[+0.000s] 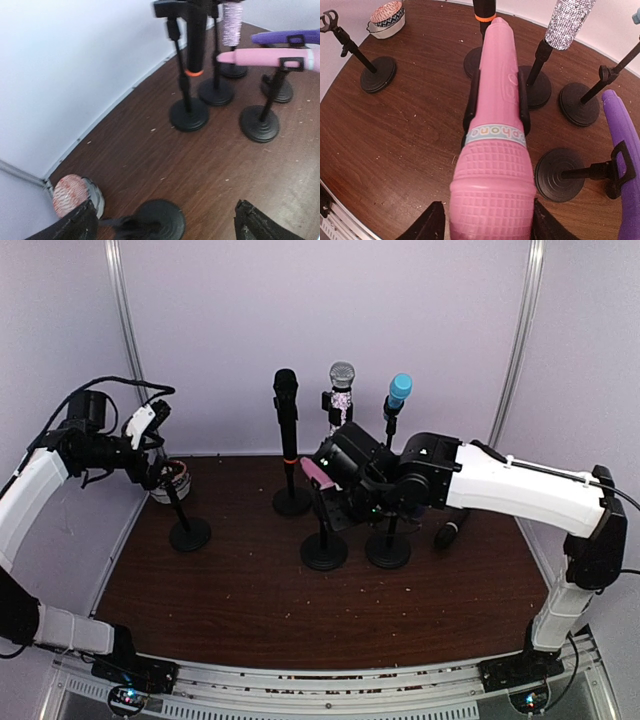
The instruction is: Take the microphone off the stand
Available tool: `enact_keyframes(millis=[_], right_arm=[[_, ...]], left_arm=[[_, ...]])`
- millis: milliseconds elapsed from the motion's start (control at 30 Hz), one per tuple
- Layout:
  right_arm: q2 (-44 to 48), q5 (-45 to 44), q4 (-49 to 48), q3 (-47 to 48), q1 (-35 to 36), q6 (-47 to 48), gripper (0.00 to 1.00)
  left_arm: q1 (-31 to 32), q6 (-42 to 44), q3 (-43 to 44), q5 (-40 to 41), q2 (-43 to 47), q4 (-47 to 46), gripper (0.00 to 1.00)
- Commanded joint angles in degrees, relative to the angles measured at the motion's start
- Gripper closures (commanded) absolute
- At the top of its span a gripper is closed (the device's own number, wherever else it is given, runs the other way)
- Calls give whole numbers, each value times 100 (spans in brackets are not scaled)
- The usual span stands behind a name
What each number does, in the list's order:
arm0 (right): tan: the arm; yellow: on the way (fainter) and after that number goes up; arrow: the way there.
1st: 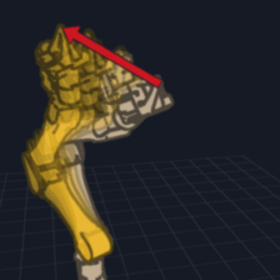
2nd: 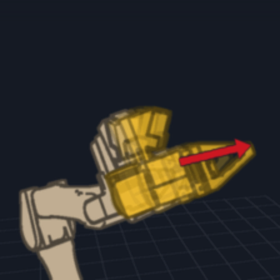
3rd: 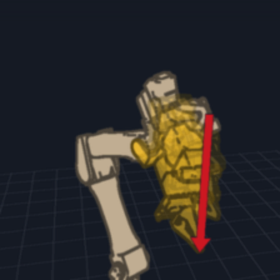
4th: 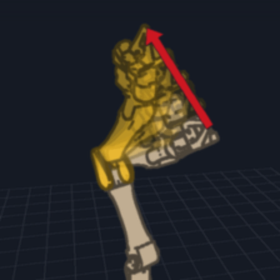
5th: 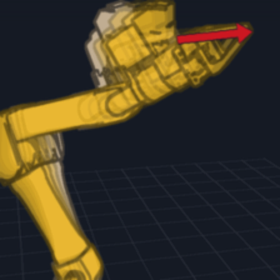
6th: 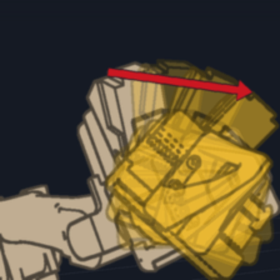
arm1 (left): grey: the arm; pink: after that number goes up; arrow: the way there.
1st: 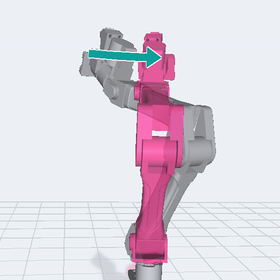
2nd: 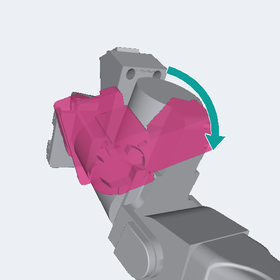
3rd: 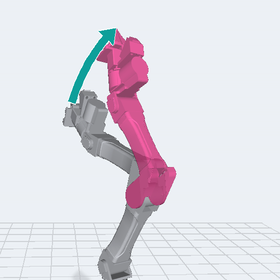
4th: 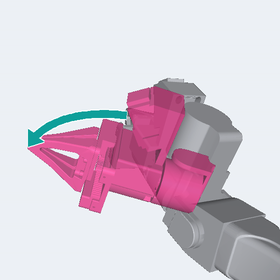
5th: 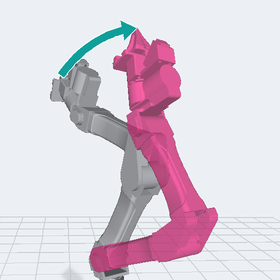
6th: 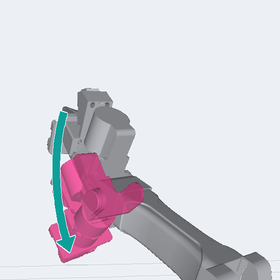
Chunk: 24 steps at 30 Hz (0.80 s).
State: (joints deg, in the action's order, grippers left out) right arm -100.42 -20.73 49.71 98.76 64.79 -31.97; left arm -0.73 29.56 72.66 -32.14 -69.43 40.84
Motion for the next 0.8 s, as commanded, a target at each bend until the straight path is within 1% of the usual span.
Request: enact_keyframes(millis=[0,100,267,367,433,567,767], right_arm=[[-64,212,190,332,-103,41,48],[-138,268,279,446,-126,50,59],[-188,316,362,574,-125,27,78],[-170,465,266,598,-122,-17,90],[-170,583,206,645,-112,-85,95],[-228,711,85,797,-45,-250,100],[-284,771,-207,899,133,-520,100]], left_arm=[[888,-583,-315,-158,-157,-346,2],[1387,-1023,-497,-261,-533,-867,3],[2294,-1269,-365,-126,-1267,-1343,7],[2588,-1534,-311,-148,-1603,-1841,9],[2767,-1656,-283,-156,-1782,-2154,11],[3088,-1909,-217,-109,-2160,-2703,14],[3433,-2131,-50,-85,-2657,-3323,20]])
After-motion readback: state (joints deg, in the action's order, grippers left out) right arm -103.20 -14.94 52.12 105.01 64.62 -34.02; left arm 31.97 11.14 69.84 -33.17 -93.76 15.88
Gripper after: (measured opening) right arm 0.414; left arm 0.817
